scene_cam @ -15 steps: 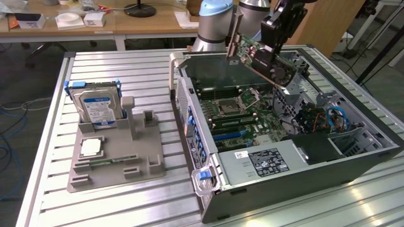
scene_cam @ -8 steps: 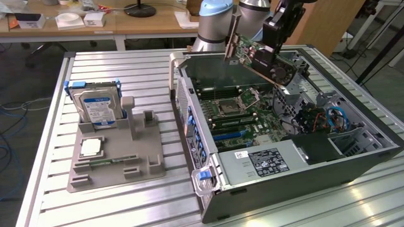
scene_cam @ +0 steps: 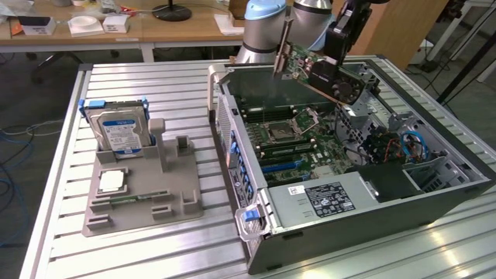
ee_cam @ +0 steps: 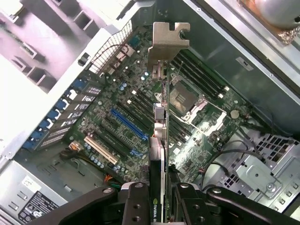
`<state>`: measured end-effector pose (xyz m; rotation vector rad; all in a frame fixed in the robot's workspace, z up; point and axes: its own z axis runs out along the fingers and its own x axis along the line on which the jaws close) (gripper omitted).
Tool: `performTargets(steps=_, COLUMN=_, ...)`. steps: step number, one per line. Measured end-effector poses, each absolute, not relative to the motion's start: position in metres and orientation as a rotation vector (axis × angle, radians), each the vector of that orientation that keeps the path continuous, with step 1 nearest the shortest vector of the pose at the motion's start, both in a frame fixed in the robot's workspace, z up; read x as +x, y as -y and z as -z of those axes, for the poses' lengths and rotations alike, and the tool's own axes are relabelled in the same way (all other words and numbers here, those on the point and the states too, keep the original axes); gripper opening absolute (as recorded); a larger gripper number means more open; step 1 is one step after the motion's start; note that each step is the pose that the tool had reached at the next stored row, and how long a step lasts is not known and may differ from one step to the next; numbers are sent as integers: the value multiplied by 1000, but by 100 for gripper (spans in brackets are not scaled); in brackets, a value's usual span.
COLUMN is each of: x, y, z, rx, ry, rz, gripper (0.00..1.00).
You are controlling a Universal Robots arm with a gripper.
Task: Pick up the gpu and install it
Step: 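Insert the gpu into the slot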
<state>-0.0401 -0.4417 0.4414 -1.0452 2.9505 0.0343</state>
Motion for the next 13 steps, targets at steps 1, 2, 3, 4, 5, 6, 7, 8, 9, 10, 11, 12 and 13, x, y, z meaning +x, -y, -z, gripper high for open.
performTargets(steps=1, x=-40, y=442, z=-441, rx=-1061, ry=-2945, rz=-34, gripper=26)
performTargets(steps=2, x=-40, y=442, z=-441, rx=-1076, ry=-2940, rz=-35, gripper=26)
performTargets(steps=3, x=-40, y=442, z=-441, rx=-1092, ry=-2934, rz=-35, gripper=26)
performTargets(steps=4, x=-40, y=442, z=-441, rx=-1108, ry=-2928, rz=-35, gripper=26)
performTargets(steps=5, x=-40, y=442, z=-441, rx=-1124, ry=-2922, rz=-35, gripper=26)
performTargets(steps=6, x=-40, y=442, z=-441, rx=-1139, ry=-2916, rz=-35, gripper=26)
performTargets(steps=7, x=-40, y=442, z=-441, rx=-1156, ry=-2910, rz=-35, gripper=26)
performTargets(steps=8, x=-40, y=442, z=-441, rx=-1171, ry=-2904, rz=-35, gripper=26)
performTargets(steps=9, x=-40, y=442, z=-441, rx=-1187, ry=-2898, rz=-35, gripper=26)
performTargets(steps=10, x=-40, y=442, z=-441, rx=-1203, ry=-2891, rz=-35, gripper=26)
performTargets(steps=11, x=-40, y=442, z=-441, rx=-1218, ry=-2885, rz=-35, gripper=26)
performTargets(steps=12, x=-40, y=442, z=-441, rx=-1234, ry=-2878, rz=-35, gripper=26)
performTargets(steps=13, x=-40, y=442, z=-441, rx=-1250, ry=-2871, rz=-36, gripper=26)
